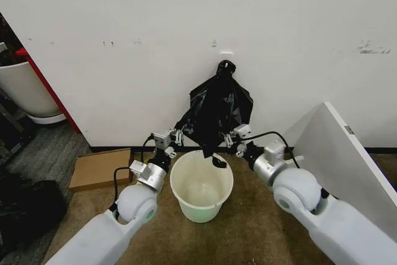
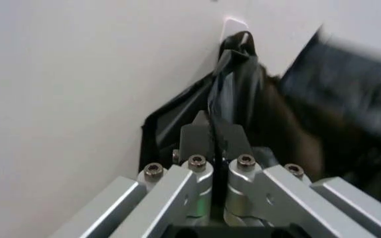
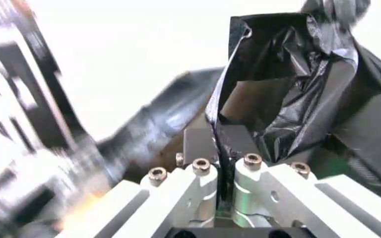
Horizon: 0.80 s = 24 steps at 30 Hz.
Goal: Place the garbage bag over the trash bin.
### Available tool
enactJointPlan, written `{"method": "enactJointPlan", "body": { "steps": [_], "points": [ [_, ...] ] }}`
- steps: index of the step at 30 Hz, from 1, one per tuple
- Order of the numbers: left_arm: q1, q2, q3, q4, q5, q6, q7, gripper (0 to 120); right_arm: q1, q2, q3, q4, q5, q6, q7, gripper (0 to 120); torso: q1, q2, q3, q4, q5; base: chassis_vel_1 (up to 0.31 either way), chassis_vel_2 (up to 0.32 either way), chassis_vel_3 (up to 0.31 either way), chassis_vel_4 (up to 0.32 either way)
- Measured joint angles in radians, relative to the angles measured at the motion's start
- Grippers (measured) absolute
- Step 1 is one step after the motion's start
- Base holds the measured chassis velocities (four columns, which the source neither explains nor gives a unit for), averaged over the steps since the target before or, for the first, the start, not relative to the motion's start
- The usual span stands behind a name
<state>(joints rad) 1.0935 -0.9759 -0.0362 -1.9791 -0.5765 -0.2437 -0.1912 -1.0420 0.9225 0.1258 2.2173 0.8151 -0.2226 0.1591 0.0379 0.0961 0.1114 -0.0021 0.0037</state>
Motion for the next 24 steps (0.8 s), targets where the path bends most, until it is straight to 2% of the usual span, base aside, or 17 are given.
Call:
{"method": "enactJointPlan", "body": {
  "steps": [6,11,16,24],
  "points": [
    [0.059,0.008,-0.043,-0.055,-0.003,0.004,-0.003,0,-0.074,0.036,0.07,0.119,0.154,0.012,0.016,0,0.0,0.0,0.0,-0.0002,-0.0001,0.0,0.0,0.0,0.0],
    [0.109,0.0,-0.07,-0.104,-0.005,0.008,-0.01,0,-0.144,0.071,0.081,0.149,0.149,0.01,0.014,0,0.0,0.0,0.0,-0.0002,-0.0001,0.0,0.0,0.0,0.0],
    [0.153,0.039,-0.074,-0.168,-0.011,0.009,-0.01,0,-0.174,0.102,0.073,0.158,0.149,0.001,0.02,0,0.0,0.0,0.0,-0.0001,0.0,0.0,0.0,0.0,0.0],
    [0.211,0.063,-0.081,-0.234,-0.013,0.004,-0.01,0,-0.254,0.152,0.057,0.159,0.141,-0.005,0.027,0,0.0,0.0,0.0,-0.0001,0.0,0.0,0.0,0.0,0.0]
  ]
}}
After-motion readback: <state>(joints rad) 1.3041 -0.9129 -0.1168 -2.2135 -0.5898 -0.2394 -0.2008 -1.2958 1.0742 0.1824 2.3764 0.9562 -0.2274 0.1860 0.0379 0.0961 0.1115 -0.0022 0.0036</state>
